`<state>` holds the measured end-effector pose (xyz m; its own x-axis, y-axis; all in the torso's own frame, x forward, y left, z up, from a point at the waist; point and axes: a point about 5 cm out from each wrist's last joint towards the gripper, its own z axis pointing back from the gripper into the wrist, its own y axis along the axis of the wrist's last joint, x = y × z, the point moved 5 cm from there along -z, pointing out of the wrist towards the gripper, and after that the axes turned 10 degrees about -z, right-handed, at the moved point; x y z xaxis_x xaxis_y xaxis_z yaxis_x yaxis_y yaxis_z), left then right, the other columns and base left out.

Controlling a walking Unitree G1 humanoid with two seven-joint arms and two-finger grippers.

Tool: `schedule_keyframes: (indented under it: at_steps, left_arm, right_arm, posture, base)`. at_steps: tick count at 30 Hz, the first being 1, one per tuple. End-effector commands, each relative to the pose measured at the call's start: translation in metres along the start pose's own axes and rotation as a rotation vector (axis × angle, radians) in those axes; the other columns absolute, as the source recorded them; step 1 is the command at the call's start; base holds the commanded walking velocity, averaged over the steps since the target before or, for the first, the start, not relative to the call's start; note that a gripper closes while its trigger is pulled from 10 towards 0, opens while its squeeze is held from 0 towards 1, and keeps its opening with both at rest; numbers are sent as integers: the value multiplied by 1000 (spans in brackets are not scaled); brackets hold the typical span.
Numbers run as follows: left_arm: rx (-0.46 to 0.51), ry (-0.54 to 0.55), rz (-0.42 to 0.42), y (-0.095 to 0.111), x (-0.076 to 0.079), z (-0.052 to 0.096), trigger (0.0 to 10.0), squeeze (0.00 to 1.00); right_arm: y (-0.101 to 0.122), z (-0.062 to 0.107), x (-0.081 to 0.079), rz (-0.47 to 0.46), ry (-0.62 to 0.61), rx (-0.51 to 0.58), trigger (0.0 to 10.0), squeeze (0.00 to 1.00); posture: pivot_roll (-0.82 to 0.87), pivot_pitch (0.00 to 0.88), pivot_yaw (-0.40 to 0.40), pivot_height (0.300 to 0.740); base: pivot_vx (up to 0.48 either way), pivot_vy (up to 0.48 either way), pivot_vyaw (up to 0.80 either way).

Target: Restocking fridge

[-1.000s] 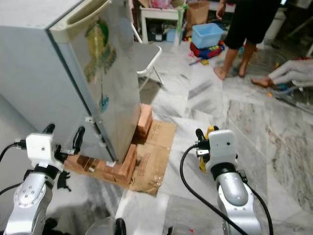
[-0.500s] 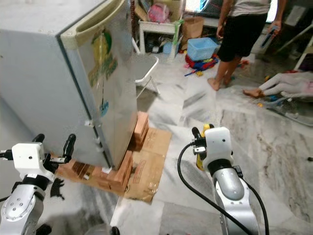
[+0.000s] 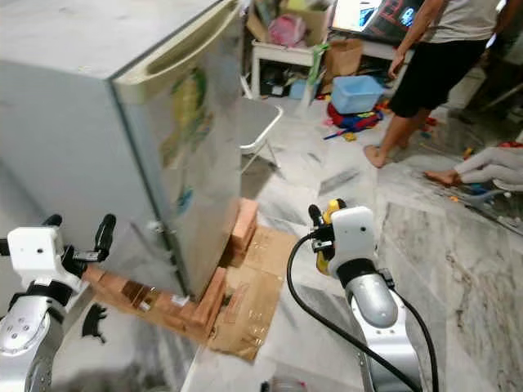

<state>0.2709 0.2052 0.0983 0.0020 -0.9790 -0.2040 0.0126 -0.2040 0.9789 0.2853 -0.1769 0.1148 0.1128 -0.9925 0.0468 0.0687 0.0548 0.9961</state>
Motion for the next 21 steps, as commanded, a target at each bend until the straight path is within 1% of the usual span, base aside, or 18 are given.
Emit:
schedule_keyframes:
  at_steps: [1, 3, 6, 7, 9, 10, 11, 12, 13, 14, 15, 16, 18, 20, 21]
  left_arm:
    - [-13, 4, -14, -1, -3, 0, 10000, 0]
    - [-15, -1, -14, -1, -2, 0, 10000, 0]
    - [-36, -37, 4, -5, 5, -1, 10000, 0]
    - [-57, -61, 21, -9, 9, -4, 10000, 0]
    - [-65, -76, 32, -11, 12, -7, 10000, 0]
    - [-63, -78, 41, -10, 12, -13, 10000, 0]
    - [-63, -78, 41, -10, 12, -13, 10000, 0]
    - [-62, -90, 58, -9, 13, -22, 10000, 0]
    - [-62, -100, 66, -9, 15, -26, 10000, 0]
    - [-70, -121, 82, -8, 18, -37, 10000, 0]
    - [-70, -121, 82, -8, 18, -37, 10000, 0]
    - [-69, -163, 105, -6, 23, -46, 10000, 0]
    - [-59, -193, 98, -2, 28, -54, 10000, 0]
    - [-83, -205, 83, -4, 32, -67, 10000, 0]
    - [-83, -205, 83, -4, 32, -67, 10000, 0]
  right_arm:
    - [9, -3, 0, -3, -3, 34, 10000, 0]
    - [9, -3, 0, -3, -2, 35, 10000, 0]
    - [8, -3, -2, -1, 2, 35, 10000, 0]
    - [7, -3, -2, -1, 1, 32, 10000, 0]
    - [7, -2, -1, -1, 0, 30, 10000, 0]
    - [6, -2, -1, -2, 0, 28, 10000, 0]
    - [6, -2, -1, -2, 0, 28, 10000, 0]
    - [6, -1, -1, -11, -3, 22, 10000, 0]
    - [5, 0, -1, -18, -6, 18, 10000, 0]
    - [5, 0, -1, -25, -10, 15, 10000, 0]
    - [5, 0, -1, -25, -10, 15, 10000, 0]
    - [7, 1, -1, -18, -13, 18, 10000, 0]
    - [7, 2, 2, -14, -23, 18, 10000, 0]
    - [6, 4, 6, -11, -46, 16, 10000, 0]
    - [6, 4, 6, -11, -46, 16, 10000, 0]
  posture:
    - [7, 0, -23, 740]
    - [7, 0, -24, 740]
    - [6, 0, -25, 740]
    - [3, 0, -26, 740]
    - [0, 0, -26, 740]
    - [-7, 0, -26, 740]
    - [-7, 0, -26, 740]
    - [-13, 1, -24, 740]
    - [-19, 3, -23, 740]
    - [-26, 7, -17, 740]
    - [-26, 7, -17, 740]
    - [-36, 10, -8, 740]
    - [-40, 10, -5, 740]
    - [-54, 9, 7, 740]
    - [-54, 9, 7, 740]
  base:
    - [0, 0, 0]
    - [0, 0, 0]
    - [0, 0, 0]
    - [0, 0, 0]
    - [0, 0, 0]
    - [0, 0, 0]
    - [0, 0, 0]
    - [0, 0, 0]
    - [0, 0, 0]
    - [0, 0, 0]
    - [0, 0, 0]
    - [0, 0, 0]
    - [0, 0, 0]
    - [0, 0, 0]
    - [0, 0, 0]
